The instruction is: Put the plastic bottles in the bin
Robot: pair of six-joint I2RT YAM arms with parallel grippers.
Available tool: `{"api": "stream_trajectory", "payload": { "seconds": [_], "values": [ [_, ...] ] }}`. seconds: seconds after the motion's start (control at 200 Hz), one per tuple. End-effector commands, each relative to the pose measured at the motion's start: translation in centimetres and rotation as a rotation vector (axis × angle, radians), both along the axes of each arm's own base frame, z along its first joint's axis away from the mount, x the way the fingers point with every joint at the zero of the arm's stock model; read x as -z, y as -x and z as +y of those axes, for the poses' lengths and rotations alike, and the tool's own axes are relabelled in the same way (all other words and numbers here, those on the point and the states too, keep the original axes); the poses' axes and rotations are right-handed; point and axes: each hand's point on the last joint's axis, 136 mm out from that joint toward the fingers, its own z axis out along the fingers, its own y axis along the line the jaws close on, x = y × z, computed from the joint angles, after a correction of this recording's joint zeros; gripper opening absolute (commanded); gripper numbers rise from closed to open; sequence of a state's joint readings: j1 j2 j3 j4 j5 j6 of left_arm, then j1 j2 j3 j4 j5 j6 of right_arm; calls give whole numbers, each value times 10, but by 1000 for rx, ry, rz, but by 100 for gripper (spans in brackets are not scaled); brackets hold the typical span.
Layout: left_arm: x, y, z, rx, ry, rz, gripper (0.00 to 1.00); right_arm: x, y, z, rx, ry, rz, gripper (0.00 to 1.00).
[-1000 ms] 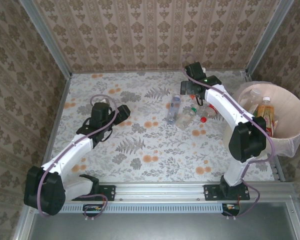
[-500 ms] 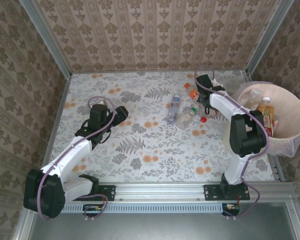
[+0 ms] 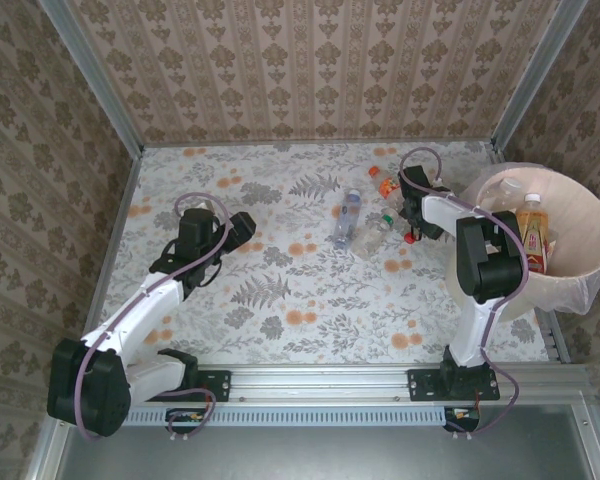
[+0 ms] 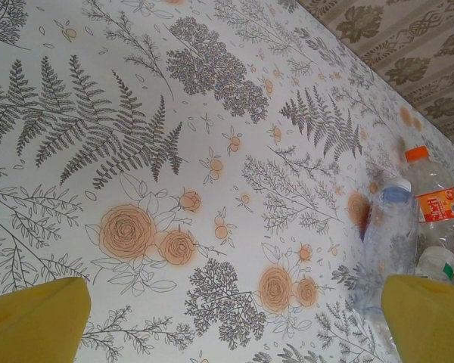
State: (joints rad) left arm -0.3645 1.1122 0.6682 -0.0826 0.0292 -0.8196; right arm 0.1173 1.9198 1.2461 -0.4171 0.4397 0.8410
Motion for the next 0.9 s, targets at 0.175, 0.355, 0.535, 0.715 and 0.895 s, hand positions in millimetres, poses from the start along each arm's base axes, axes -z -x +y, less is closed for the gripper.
{"api": "stream_trajectory", "payload": {
  "seconds": [0.175, 0.355, 0.535, 0.715, 0.895],
  "values": [
    [6, 5, 5, -19, 12, 23, 100, 3, -4, 13, -69, -53, -58, 60],
    [6, 4, 5, -25, 12, 23, 100, -24, 2, 27, -181, -48, -128, 54],
    [1, -1, -3, 7, 34, 12, 100, -65, 4, 53, -338, -46, -227, 52],
    [-1, -5, -12, 48, 50, 13, 100, -132, 9, 80, -495, -74, -398, 51],
    [-5, -9, -17, 63, 70, 2, 100, -209, 29, 99, -641, -81, -563, 50]
  ]
}}
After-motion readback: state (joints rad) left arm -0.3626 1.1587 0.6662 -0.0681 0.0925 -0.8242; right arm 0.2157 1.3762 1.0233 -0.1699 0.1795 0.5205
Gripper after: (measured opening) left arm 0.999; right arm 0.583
